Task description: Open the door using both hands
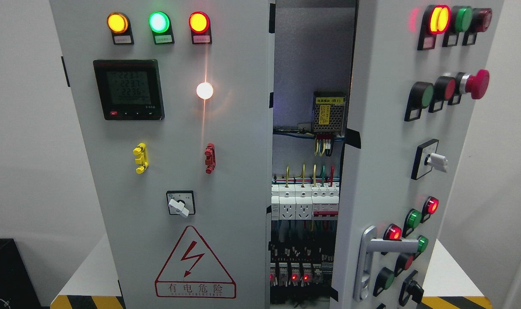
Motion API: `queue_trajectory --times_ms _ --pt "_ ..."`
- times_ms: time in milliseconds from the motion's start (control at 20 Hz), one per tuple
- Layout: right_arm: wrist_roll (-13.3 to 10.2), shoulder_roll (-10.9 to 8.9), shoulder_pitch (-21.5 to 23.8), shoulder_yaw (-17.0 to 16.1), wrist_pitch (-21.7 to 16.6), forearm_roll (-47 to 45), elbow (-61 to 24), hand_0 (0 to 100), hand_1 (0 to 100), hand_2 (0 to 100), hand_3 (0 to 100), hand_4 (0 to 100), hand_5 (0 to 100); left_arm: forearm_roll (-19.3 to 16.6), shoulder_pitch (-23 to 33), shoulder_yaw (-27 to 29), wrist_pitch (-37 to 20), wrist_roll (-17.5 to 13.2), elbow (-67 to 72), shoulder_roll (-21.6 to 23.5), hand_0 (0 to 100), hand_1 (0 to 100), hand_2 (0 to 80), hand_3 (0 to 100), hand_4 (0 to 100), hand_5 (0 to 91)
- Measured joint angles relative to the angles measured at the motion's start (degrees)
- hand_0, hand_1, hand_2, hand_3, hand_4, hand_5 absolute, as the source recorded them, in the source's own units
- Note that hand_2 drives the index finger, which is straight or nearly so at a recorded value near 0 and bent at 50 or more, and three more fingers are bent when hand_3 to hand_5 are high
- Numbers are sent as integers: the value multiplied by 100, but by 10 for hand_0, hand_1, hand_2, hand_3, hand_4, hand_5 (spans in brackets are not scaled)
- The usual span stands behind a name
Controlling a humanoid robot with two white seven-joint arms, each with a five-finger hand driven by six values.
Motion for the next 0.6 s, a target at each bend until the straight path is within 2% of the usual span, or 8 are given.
queue_trajectory --times_ms 601 --pt "0 0 0 0 0 0 1 0 0 0 0 0 0 7 1142 -247 -78 -10 -2733 519 0 0 0 0 0 0"
